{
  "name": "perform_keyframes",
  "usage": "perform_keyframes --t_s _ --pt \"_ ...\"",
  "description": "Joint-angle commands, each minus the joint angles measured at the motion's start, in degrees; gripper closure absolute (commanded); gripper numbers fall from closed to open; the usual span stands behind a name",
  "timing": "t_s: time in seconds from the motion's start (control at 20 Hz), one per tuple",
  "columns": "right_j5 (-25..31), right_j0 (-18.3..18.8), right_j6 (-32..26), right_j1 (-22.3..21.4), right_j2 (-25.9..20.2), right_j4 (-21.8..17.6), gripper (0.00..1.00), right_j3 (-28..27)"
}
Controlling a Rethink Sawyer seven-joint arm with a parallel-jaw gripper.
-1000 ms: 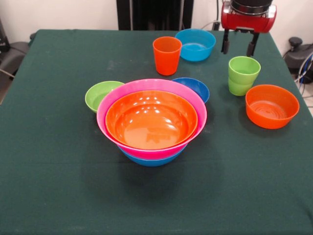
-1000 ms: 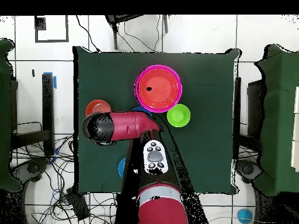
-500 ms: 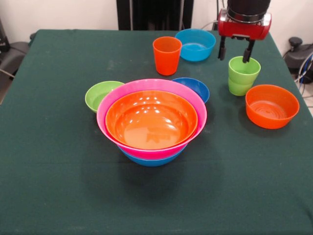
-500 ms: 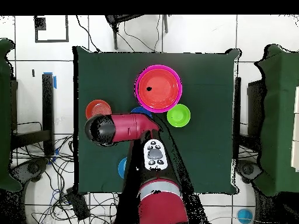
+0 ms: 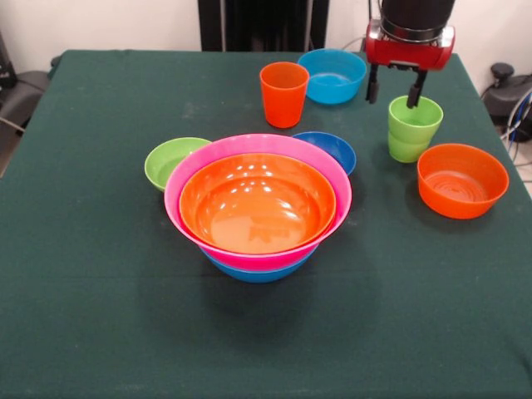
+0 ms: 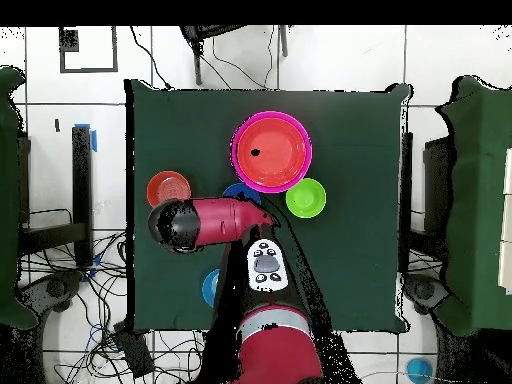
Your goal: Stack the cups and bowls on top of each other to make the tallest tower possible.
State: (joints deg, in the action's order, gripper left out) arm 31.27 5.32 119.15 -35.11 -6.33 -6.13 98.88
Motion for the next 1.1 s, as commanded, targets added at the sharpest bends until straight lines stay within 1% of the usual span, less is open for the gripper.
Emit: perform_keyframes --t_s 0.05,0.25,0.55,0.7,0.85,0.95,1.1 --pt "-3.06 1.55 0.85 1.96 -1.56 -3.58 0.0 2.63" --pt "-1.99 1.92 0.37 2.26 -1.74 -3.41 0.0 1.54" --pt "-1.07 3.08 -0.74 2.17 -3.13 -3.05 0.0 1.71" --pt "-2.52 3.04 -0.44 3.63 -3.3 -3.37 0.0 1.56" --pt "-5.73 2.12 0.86 5.46 -2.25 -4.53 0.0 1.74" --pt "-7.48 1.48 1.65 6.07 -1.32 -5.26 0.0 2.05" --pt "-8.51 1.49 2.1 5.87 -1.07 -5.38 0.0 2.87"
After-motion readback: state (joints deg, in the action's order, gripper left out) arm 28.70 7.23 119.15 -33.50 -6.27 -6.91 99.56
